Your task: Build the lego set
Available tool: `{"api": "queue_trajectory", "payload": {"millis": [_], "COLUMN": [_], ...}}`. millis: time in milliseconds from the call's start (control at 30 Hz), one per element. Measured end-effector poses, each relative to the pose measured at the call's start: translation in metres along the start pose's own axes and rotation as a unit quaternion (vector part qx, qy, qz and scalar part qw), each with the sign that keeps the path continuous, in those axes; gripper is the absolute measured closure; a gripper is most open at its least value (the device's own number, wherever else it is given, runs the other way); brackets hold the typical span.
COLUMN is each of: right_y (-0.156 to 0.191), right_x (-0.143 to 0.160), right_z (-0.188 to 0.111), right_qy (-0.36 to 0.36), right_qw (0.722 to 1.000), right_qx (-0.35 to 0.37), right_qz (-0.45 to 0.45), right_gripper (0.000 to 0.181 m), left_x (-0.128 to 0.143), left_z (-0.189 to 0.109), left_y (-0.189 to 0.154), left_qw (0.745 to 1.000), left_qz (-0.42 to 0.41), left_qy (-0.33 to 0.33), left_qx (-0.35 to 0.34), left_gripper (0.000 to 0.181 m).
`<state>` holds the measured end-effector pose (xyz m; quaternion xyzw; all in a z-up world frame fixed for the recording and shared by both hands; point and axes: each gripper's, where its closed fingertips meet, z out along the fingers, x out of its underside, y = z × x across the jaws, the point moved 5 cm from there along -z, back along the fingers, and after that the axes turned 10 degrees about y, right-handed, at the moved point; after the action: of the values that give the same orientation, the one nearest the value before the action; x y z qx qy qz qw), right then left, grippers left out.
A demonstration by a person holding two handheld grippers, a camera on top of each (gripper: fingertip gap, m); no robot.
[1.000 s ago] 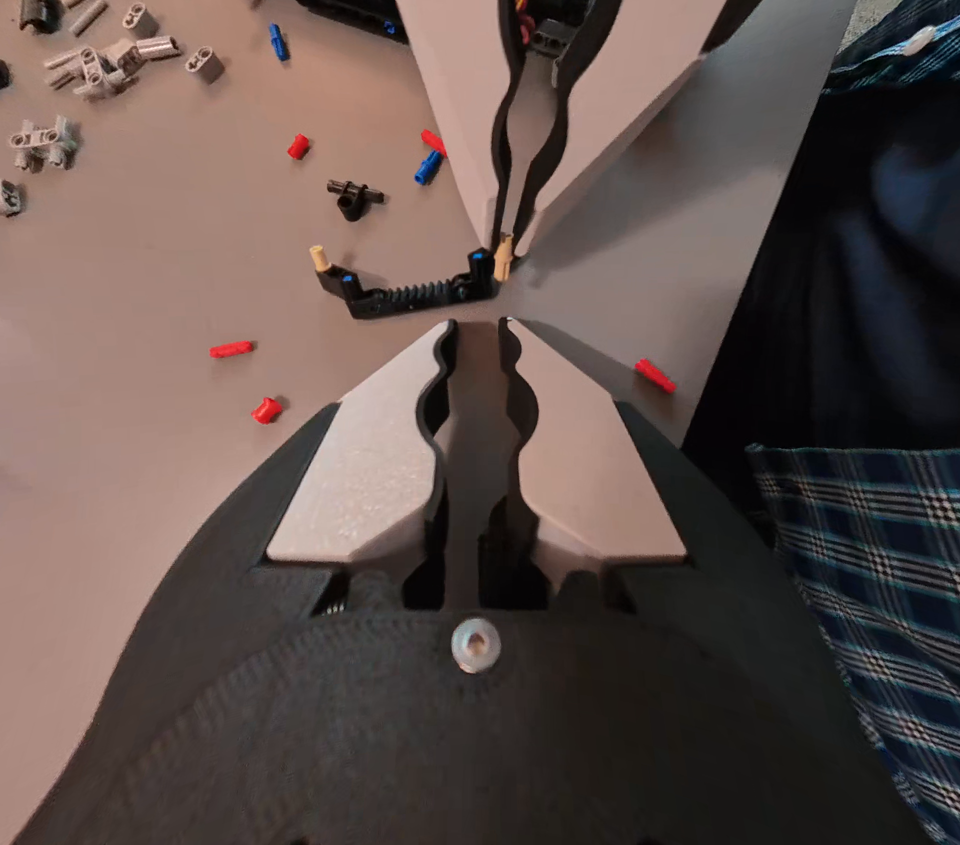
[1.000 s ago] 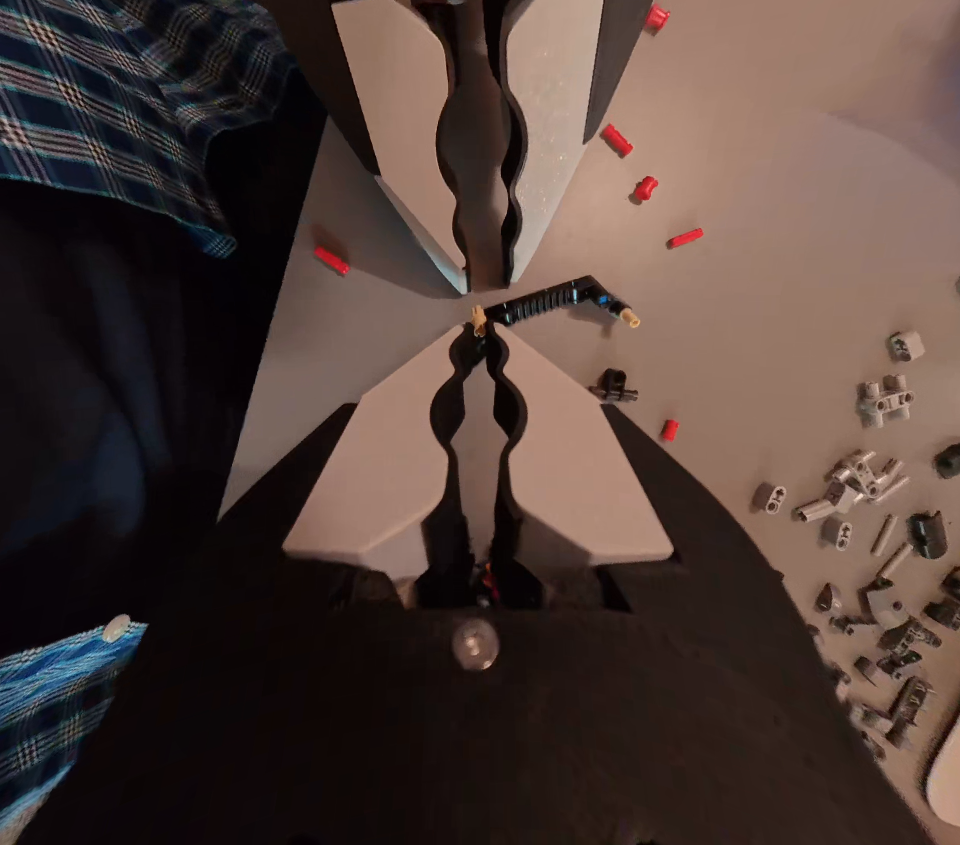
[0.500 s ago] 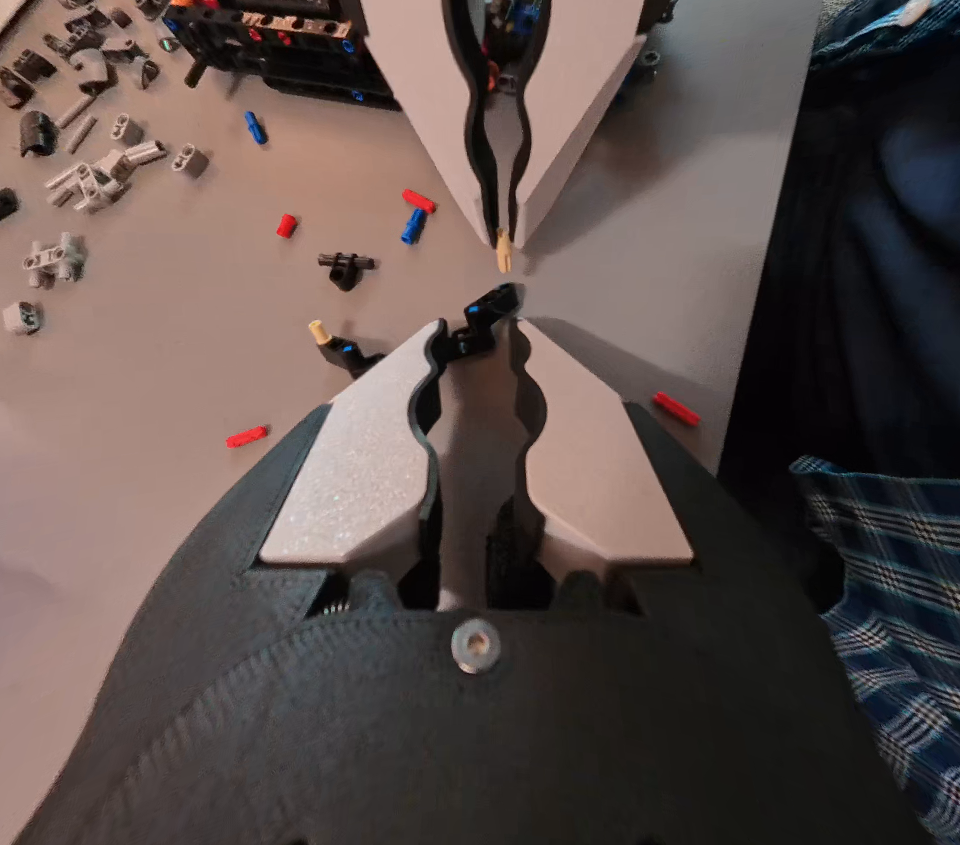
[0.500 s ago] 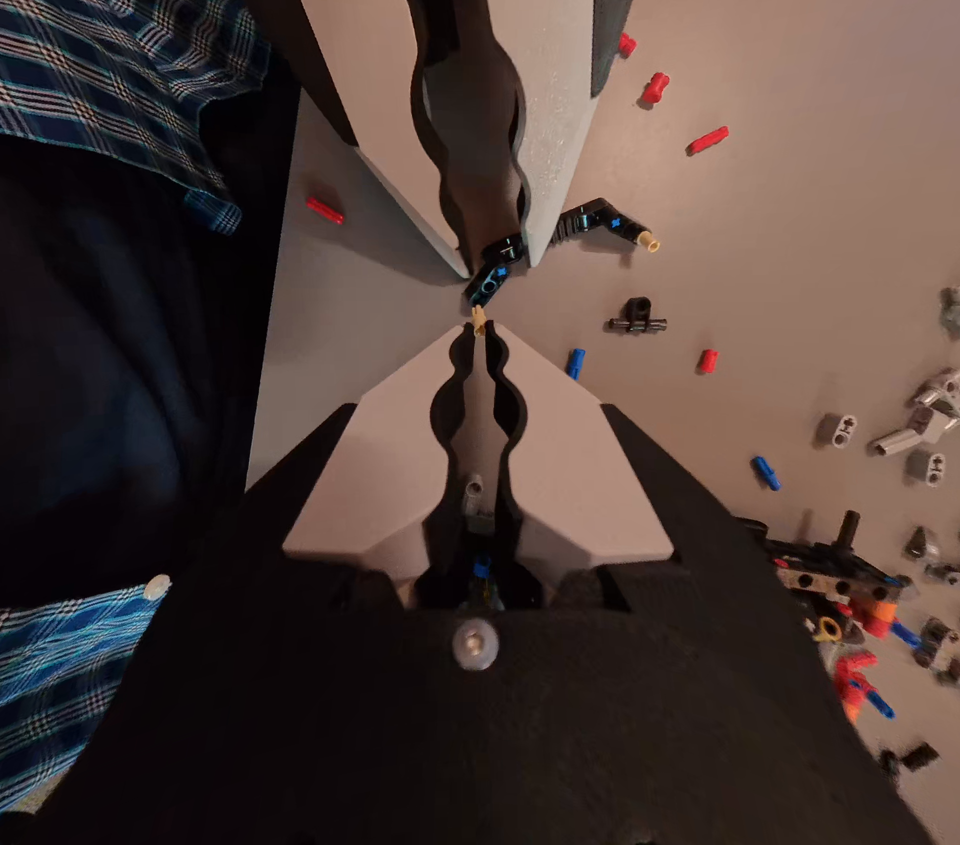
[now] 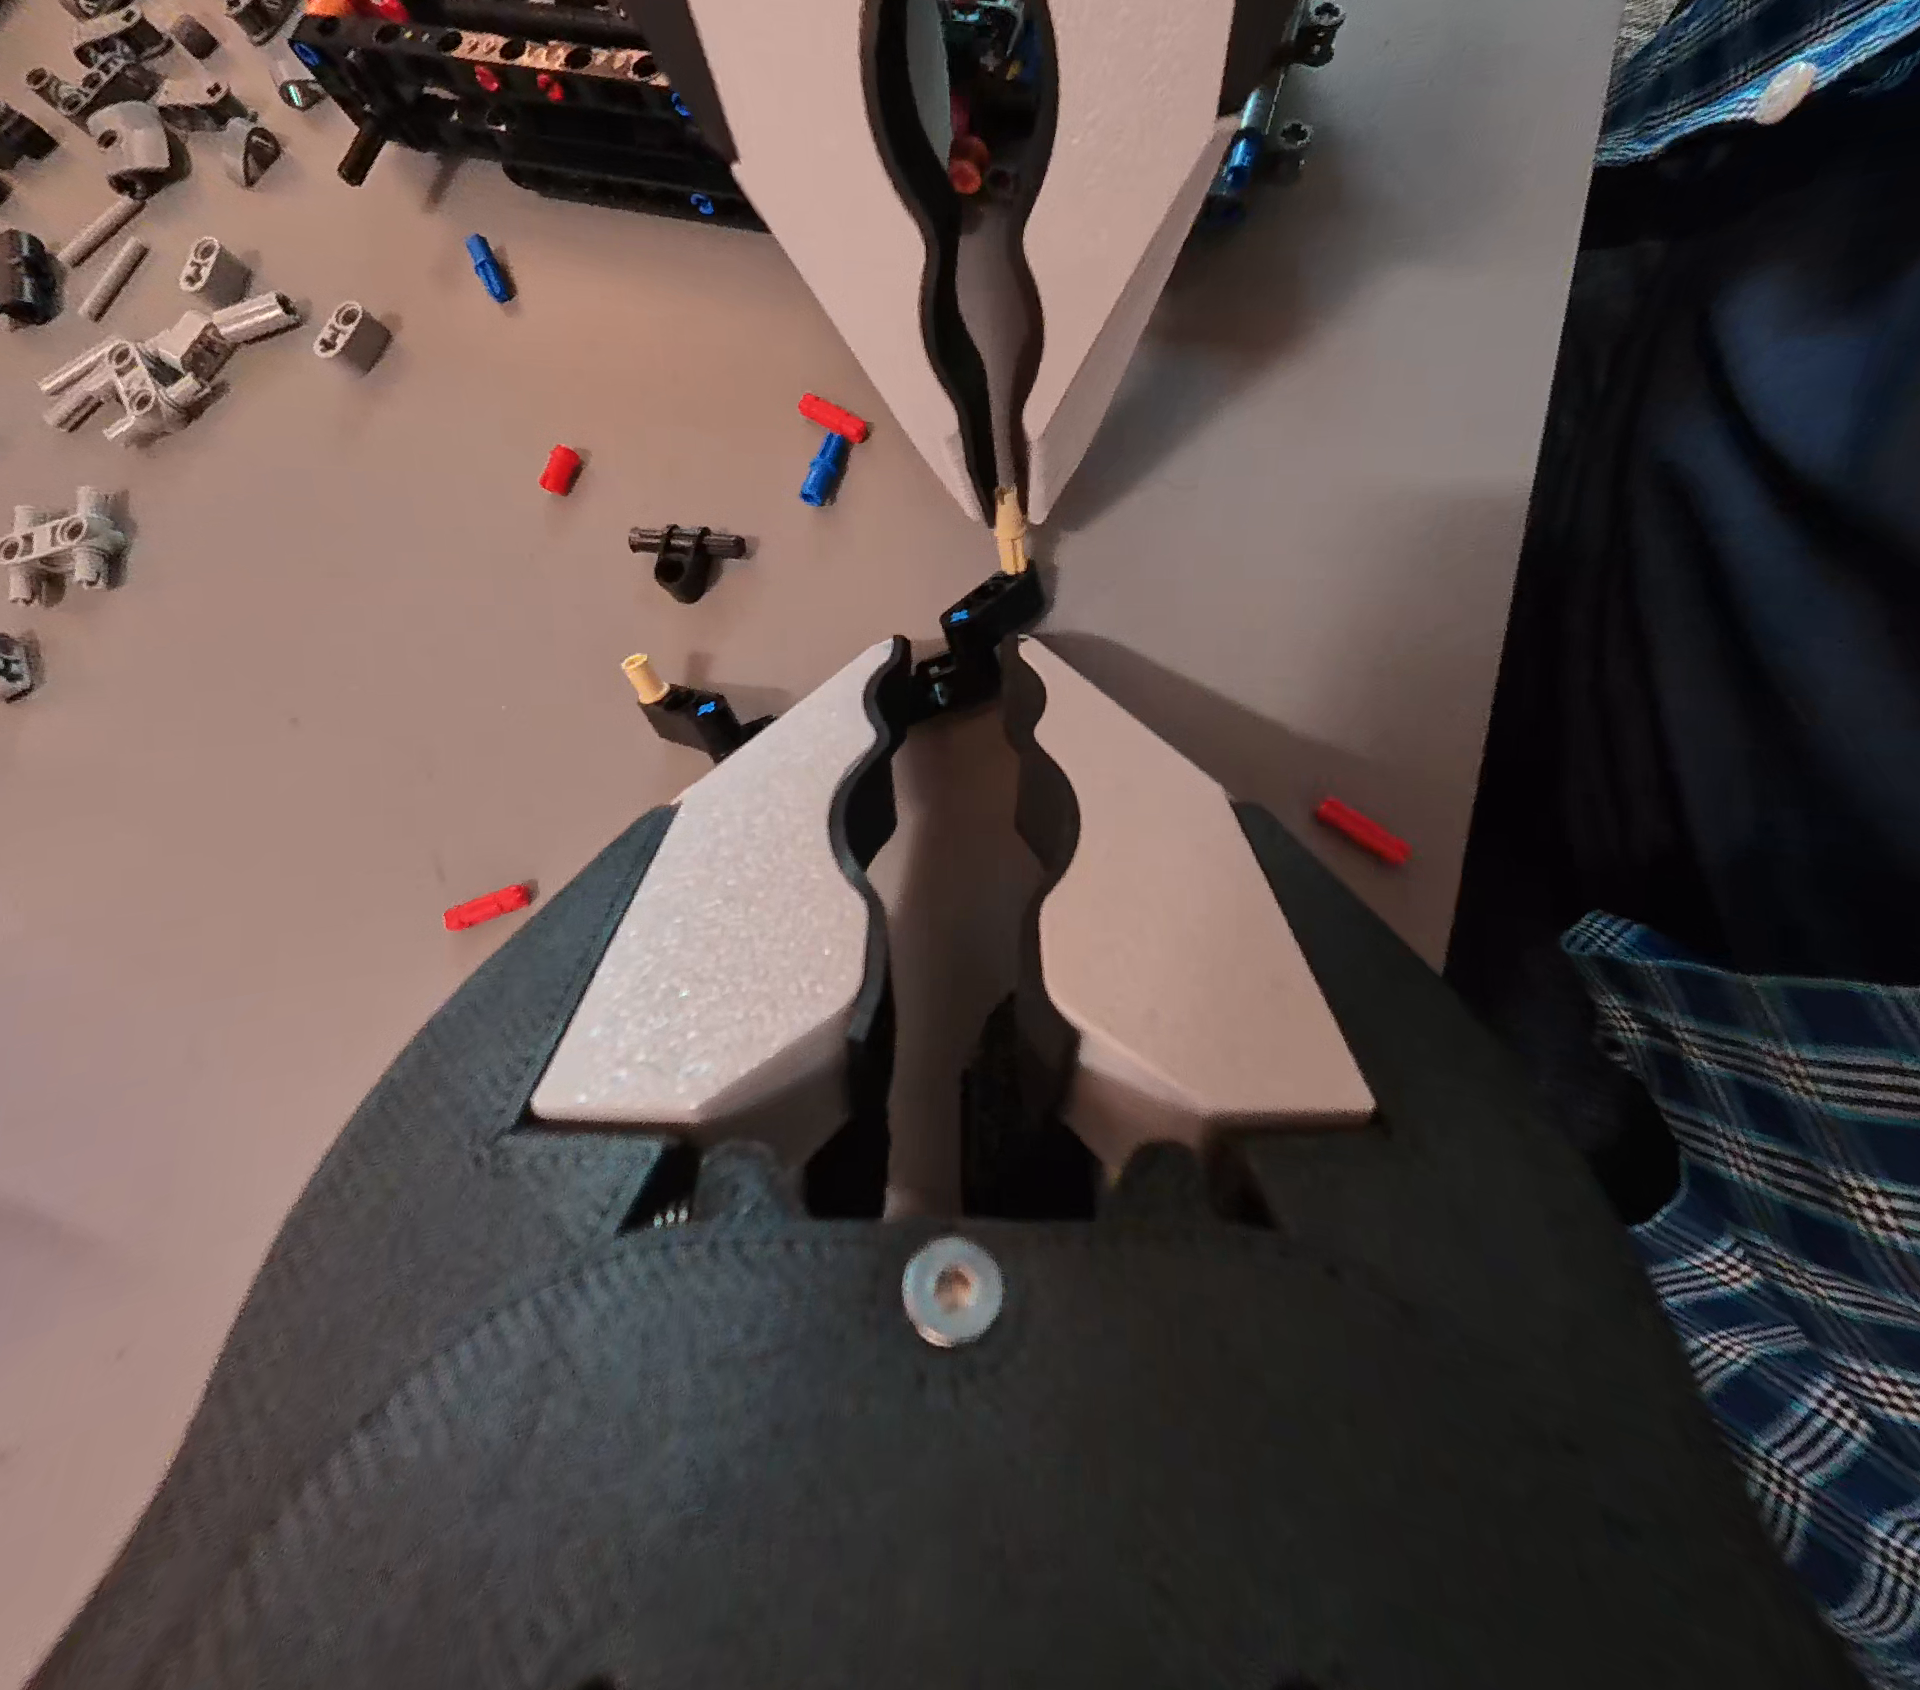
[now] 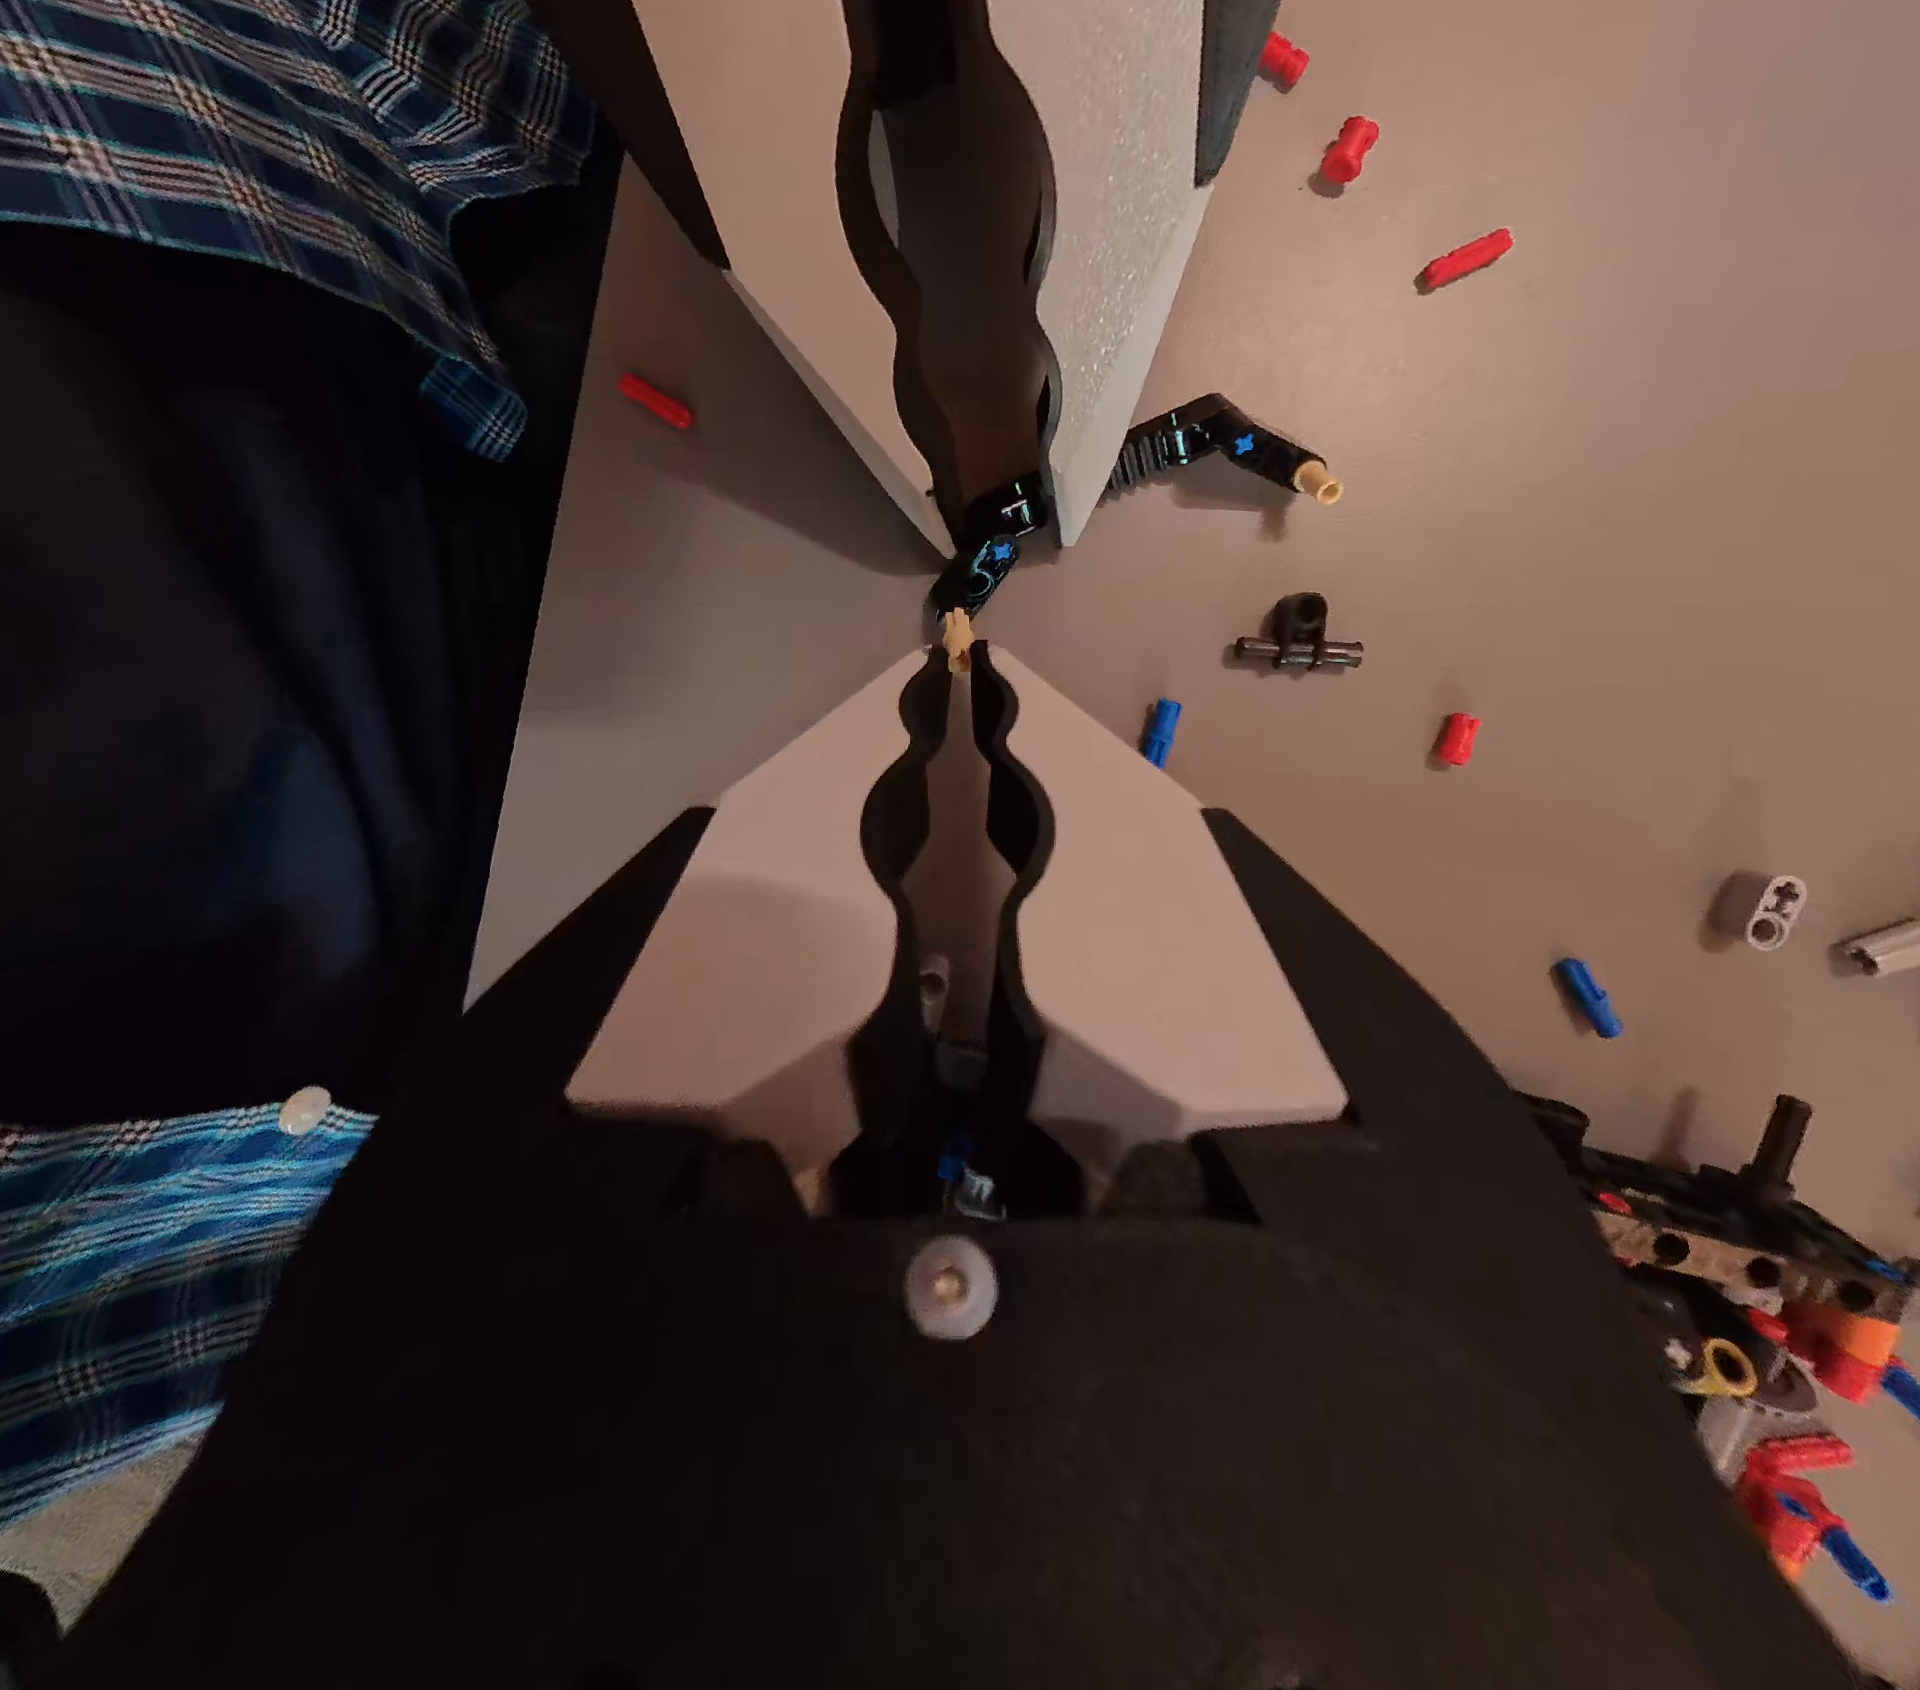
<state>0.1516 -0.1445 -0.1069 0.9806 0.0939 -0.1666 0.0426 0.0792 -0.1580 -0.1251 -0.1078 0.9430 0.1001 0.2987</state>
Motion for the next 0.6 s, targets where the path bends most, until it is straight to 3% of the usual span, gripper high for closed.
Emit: {"api": "queue_trajectory", "payload": {"millis": [267,600], "right_y": [-0.0010,0.0040], "right_x": [0.0000,-0.0045], "right_z": [0.0001,-0.0008], "right_qy": [0.022,0.069], "right_qw": [0.998,0.968], "right_qx": [-0.014,0.067], "right_qz": [-0.061,-0.233], "right_gripper": [0.180,0.180], "left_x": [-0.0001,-0.0003], "left_z": [0.0004,0.0006], "left_y": [-0.0006,0.0001], "left_qw": [1.000,1.000], "left_qz": [-0.001,-0.005], "left_qy": [-0.001,-0.001], "left_qx": [0.005,0.019], "left_gripper": [0.165,0.165]}}
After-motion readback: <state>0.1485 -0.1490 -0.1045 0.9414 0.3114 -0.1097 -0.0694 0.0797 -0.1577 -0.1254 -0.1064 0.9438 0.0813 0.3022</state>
